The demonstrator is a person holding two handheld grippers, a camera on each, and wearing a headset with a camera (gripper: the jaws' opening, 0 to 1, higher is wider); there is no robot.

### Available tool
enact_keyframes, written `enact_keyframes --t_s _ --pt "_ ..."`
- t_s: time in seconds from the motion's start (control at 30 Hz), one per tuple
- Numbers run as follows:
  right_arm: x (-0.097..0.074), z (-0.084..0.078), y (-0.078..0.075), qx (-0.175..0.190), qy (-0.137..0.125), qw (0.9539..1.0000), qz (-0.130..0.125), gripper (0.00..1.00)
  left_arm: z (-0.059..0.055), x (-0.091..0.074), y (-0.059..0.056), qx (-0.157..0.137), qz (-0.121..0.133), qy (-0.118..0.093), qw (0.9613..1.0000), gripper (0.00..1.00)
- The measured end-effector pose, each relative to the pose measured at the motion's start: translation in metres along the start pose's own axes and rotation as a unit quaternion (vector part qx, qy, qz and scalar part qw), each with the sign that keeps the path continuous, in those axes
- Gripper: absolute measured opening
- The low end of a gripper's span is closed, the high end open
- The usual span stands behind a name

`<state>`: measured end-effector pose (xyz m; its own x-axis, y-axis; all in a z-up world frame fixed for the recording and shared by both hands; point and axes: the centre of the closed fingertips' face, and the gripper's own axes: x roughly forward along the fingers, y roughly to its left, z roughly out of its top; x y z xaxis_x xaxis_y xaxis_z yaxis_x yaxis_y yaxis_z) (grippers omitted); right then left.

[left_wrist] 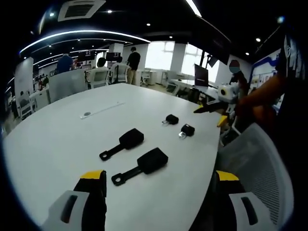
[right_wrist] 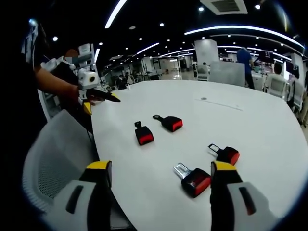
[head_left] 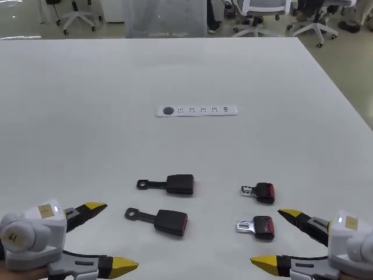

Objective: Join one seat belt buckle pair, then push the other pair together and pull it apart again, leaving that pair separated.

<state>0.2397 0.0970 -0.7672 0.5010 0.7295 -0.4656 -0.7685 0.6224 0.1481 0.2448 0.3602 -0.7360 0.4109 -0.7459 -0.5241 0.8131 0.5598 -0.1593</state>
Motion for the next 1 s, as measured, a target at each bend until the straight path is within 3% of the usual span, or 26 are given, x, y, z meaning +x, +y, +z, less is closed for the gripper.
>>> enact_keyframes --t_s 0.57,0.8,1.0 --pt "0.013 -0.018 -0.027 -0.046 0.062 0.9969 0.016 0.84 -0.011 0.035 0.008 0.036 -0.028 0.056 0.9974 0.86" --pt "0.018 -0.027 -0.038 -0.059 0.093 0.9935 0.030 0.79 -0.017 0.052 0.017 0.056 -0.046 0.076 0.9945 0.85" --pt "0.022 -0.030 -0.045 -0.063 0.103 0.9920 0.037 0.78 -0.021 0.064 0.024 0.063 -0.056 0.087 0.9926 0.84"
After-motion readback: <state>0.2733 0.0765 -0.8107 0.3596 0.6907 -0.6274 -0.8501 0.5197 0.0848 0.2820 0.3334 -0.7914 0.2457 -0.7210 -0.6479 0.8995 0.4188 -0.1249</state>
